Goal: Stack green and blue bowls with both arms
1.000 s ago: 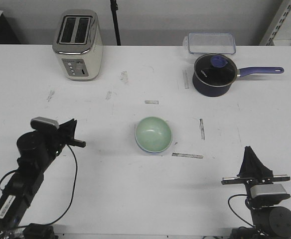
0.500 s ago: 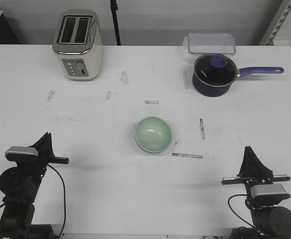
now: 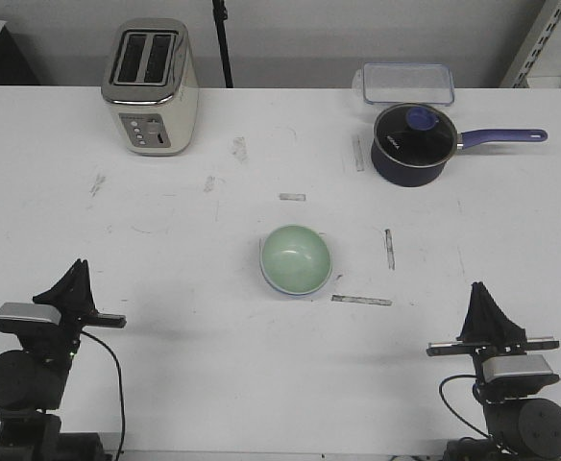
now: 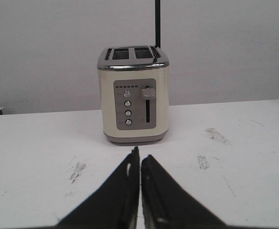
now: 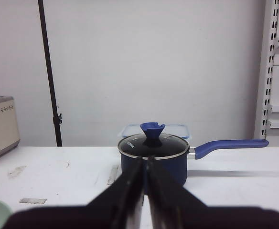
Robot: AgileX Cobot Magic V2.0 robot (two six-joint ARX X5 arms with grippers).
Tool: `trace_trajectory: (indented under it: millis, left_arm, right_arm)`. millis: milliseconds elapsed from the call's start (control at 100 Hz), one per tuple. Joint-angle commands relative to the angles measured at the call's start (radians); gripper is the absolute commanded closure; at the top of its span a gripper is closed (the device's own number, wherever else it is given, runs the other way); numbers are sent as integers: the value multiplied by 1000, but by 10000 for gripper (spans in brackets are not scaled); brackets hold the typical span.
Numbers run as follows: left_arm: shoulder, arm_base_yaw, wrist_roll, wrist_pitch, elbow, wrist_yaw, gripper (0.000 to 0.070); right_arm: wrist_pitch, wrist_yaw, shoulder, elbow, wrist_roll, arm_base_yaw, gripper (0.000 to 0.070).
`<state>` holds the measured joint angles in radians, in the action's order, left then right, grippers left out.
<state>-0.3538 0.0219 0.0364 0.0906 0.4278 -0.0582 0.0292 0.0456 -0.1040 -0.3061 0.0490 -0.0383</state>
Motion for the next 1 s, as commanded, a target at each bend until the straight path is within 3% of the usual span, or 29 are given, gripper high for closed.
trace_trajectory:
  millis: [0, 230, 410, 990]
  left_arm:
    - [11, 0, 11, 15, 2, -1, 699]
    - [55, -34, 12, 37, -45, 103, 699]
    - [113, -44, 11, 117, -166, 102, 699]
    - [261, -42, 12, 119, -340, 84, 698]
  right_arm:
    - [-7, 0, 5, -5, 0, -1, 696]
    - [-7, 0, 5, -5, -1, -1, 696]
    - [-7, 0, 5, -5, 0, -1, 696]
    - [-7, 0, 5, -5, -1, -1, 697]
